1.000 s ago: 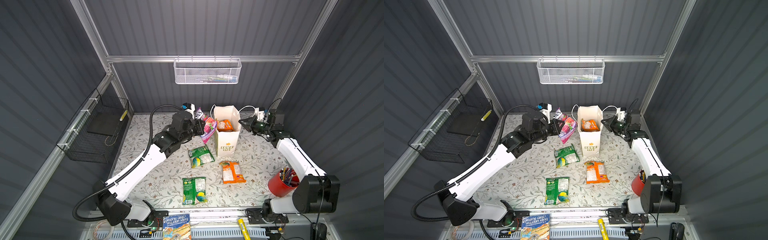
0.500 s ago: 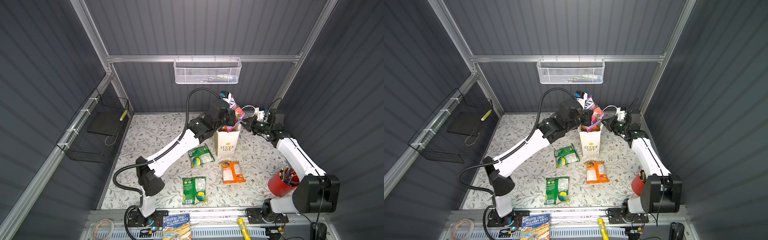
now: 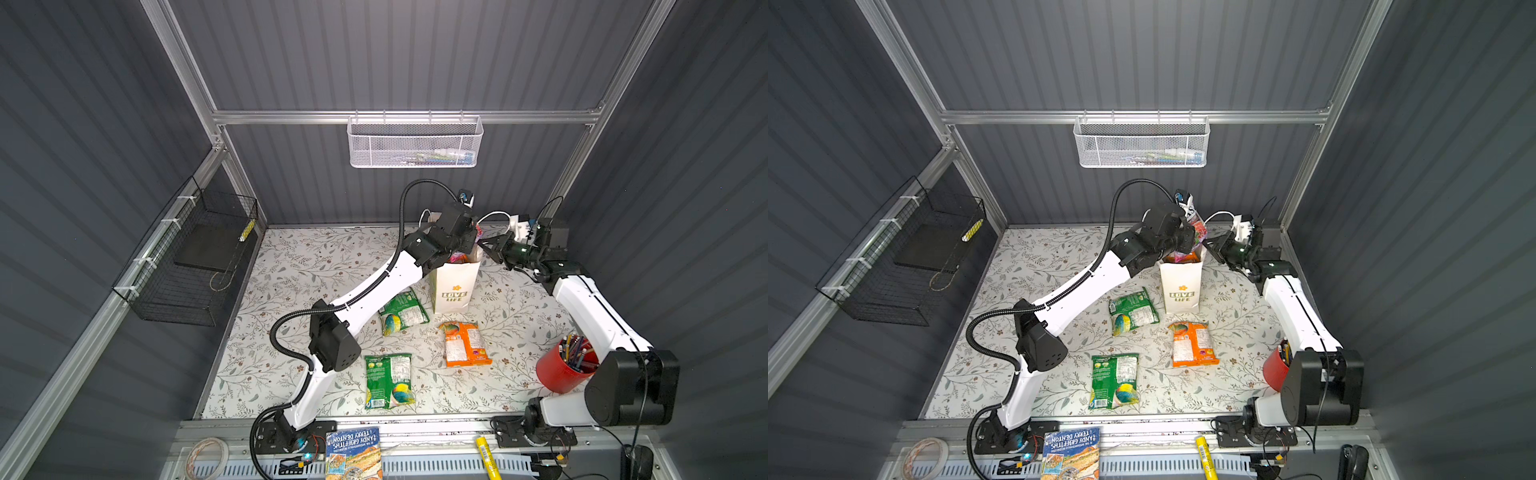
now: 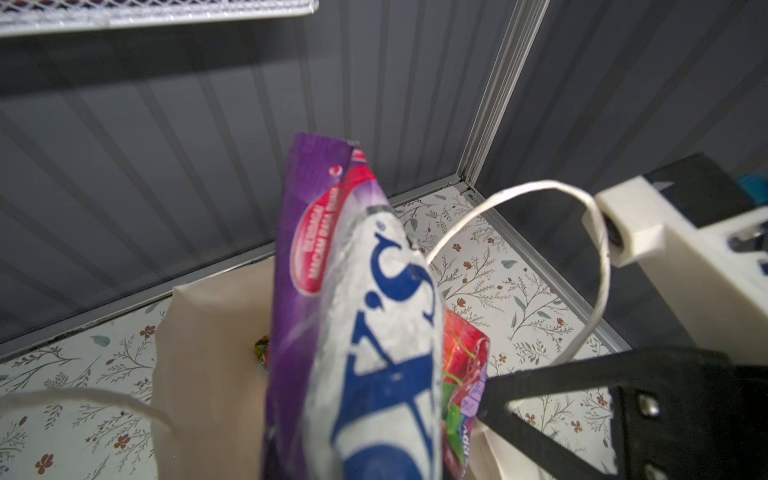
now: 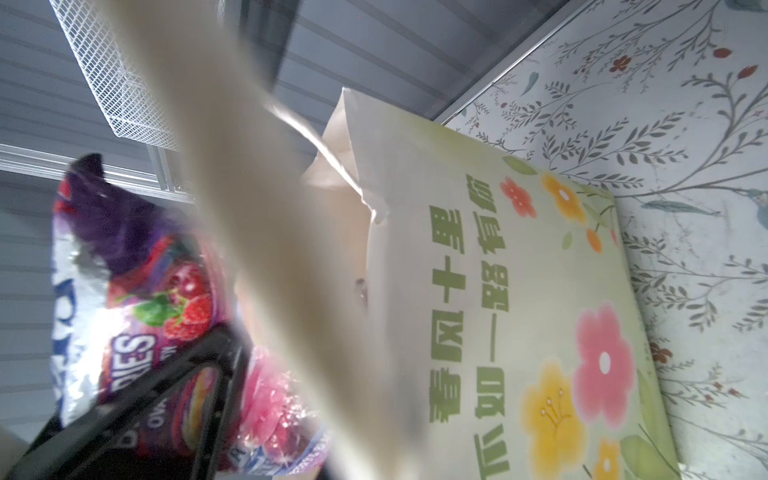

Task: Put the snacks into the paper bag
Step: 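Open the left gripper to drop the purple bag into the paper bag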

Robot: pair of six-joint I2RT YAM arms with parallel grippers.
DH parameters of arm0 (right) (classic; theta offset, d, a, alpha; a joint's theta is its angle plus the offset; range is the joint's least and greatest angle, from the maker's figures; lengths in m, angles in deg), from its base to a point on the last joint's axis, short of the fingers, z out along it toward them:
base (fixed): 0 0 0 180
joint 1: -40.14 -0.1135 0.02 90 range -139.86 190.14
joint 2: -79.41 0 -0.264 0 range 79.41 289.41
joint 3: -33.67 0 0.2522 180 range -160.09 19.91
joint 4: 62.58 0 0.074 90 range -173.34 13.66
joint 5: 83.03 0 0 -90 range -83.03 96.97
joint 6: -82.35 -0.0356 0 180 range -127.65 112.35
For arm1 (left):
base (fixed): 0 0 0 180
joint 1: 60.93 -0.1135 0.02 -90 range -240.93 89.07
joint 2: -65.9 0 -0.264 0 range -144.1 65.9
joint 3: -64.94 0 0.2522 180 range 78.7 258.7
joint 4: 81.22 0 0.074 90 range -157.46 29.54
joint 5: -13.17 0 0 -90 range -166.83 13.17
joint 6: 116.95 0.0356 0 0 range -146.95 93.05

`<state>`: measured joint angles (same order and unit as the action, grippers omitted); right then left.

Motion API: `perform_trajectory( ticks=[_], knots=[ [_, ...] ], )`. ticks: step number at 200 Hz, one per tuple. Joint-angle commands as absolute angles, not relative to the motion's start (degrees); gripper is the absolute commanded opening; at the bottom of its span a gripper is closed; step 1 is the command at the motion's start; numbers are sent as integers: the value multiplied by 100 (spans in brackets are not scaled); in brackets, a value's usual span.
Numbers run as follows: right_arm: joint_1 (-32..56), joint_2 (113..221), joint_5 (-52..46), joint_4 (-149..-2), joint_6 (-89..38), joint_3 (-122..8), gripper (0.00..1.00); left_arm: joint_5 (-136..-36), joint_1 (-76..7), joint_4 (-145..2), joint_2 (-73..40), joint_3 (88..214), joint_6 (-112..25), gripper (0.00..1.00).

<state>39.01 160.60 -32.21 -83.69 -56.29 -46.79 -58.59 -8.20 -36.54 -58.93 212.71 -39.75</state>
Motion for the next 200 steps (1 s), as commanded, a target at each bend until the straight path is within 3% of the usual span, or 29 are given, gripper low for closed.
perform_trajectory(
  ticks=[1, 48, 75, 122, 177, 200],
  knots=[
    [3873, 15921, -3419, -7958, -5598, -4763, 0, -6262, -802, -3448, -5675, 20975, -3916, 7],
    [3873, 15904, -3437, -7943, -5608, -4765, 0, -6725, -800, -3030, -5672, 20850, -4096, 9],
    [3873, 15887, -3452, -7953, -5607, -4768, 0, -7206, -802, -2881, -5771, 20988, -4179, 16],
    [3873, 15825, -3449, -7964, -5607, -4742, 0, -6858, -802, -2534, -6024, 21568, -4173, 46],
    [3873, 15818, -3440, -7954, -5616, -4718, 0, -6296, -810, -2876, -5526, 21396, -4301, 66],
    [3873, 15776, -3464, -7959, -5624, -4727, 0, -6217, -806, -2880, -5260, 21150, -4360, 84]
  ],
)
